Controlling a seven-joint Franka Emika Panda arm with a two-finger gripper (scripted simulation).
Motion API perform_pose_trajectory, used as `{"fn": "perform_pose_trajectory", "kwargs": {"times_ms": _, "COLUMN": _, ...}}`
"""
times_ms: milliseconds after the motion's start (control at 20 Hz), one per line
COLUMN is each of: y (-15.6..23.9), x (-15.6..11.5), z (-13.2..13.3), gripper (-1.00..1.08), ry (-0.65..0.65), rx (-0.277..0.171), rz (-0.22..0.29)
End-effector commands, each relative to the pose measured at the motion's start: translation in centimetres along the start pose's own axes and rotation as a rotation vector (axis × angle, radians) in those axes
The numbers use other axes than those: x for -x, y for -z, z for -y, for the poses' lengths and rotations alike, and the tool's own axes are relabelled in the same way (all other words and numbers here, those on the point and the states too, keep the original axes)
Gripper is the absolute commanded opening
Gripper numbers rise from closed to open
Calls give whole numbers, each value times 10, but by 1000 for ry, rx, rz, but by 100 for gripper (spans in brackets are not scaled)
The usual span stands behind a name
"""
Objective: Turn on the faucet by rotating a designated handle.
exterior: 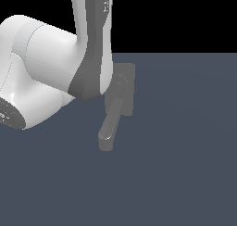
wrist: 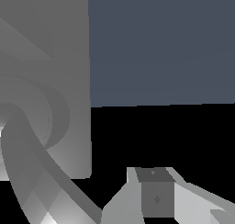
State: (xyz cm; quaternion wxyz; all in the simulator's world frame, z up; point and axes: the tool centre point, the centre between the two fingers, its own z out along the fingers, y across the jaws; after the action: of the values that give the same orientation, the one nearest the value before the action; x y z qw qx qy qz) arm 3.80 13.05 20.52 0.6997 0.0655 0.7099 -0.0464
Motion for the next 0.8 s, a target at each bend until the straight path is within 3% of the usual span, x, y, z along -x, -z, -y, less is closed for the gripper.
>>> {"fn": "perform_pose_trajectory", "kwargs": {"times_ms": 0, "y": -1, "x": 15, "z": 2, "gripper": -100, "ry": -1, "rx": 1, "rz": 12}}
{"fn": "perform_pose_trajectory", "kwargs": {"times_ms": 350, "y": 0, "x": 41, "z": 9, "gripper": -100, "ry": -2, "rx": 2, "rz": 16}}
{"fn": "perform_pose_trajectory", "kwargs": {"times_ms": 450, "y": 1, "x": 29, "z": 9, "gripper": -100, "ry": 2, "rx": -1, "rz": 1}}
{"fn": "perform_pose_trajectory", "kwargs": {"times_ms": 750, "y": 1, "x": 45, "z": 24, "gripper": -100, "ry": 1, "rx": 0, "rz": 5}}
